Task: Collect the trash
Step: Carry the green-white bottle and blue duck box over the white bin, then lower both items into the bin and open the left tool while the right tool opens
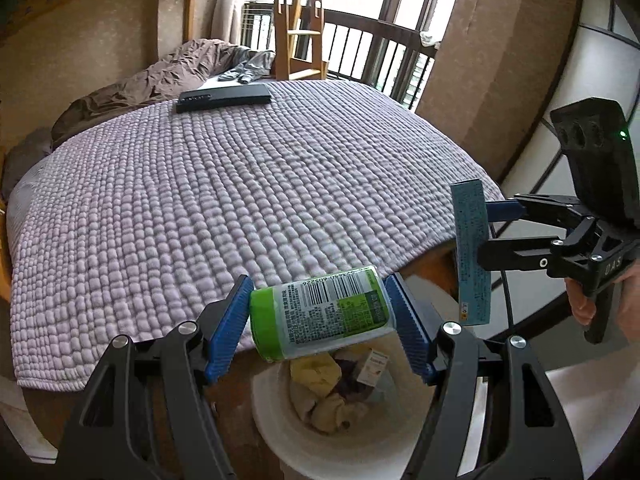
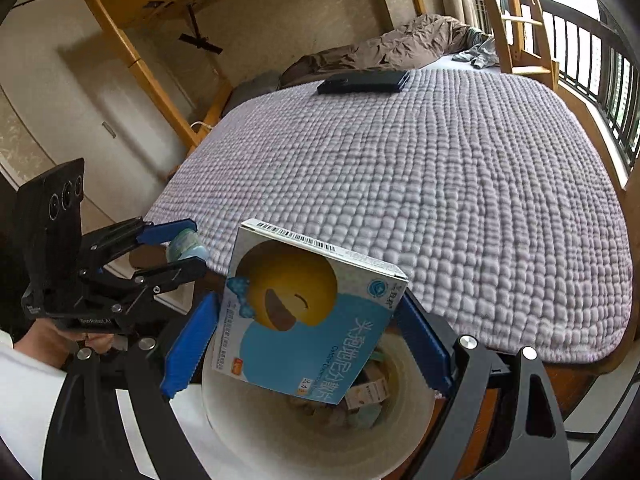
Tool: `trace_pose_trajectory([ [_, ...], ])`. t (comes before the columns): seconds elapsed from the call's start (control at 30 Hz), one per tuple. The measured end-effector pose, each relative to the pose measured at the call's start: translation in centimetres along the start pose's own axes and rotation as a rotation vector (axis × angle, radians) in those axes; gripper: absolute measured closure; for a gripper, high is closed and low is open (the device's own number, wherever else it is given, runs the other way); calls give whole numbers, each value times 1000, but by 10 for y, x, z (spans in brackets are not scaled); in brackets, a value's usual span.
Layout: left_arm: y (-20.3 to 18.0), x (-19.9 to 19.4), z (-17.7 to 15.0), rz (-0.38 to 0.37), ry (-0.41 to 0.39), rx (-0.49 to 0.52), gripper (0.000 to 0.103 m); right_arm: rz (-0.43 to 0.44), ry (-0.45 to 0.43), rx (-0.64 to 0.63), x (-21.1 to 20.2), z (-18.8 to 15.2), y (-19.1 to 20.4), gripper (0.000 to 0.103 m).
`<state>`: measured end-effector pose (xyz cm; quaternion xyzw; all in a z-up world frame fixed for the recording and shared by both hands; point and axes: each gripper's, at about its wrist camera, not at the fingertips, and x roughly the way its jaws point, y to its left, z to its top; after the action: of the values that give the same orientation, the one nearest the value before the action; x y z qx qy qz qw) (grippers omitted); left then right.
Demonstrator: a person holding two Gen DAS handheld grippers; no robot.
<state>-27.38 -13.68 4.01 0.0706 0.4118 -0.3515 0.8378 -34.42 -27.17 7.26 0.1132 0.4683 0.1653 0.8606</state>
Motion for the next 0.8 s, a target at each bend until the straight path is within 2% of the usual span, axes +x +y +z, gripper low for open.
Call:
trace_pose_trajectory([
  [0.43, -19, 9, -17, -75, 80, 79, 34, 35, 86, -9, 9, -36, 5, 16],
  [0.8, -26, 28, -33, -84, 152, 114, 34, 45, 153, -2, 25, -59, 1, 16],
])
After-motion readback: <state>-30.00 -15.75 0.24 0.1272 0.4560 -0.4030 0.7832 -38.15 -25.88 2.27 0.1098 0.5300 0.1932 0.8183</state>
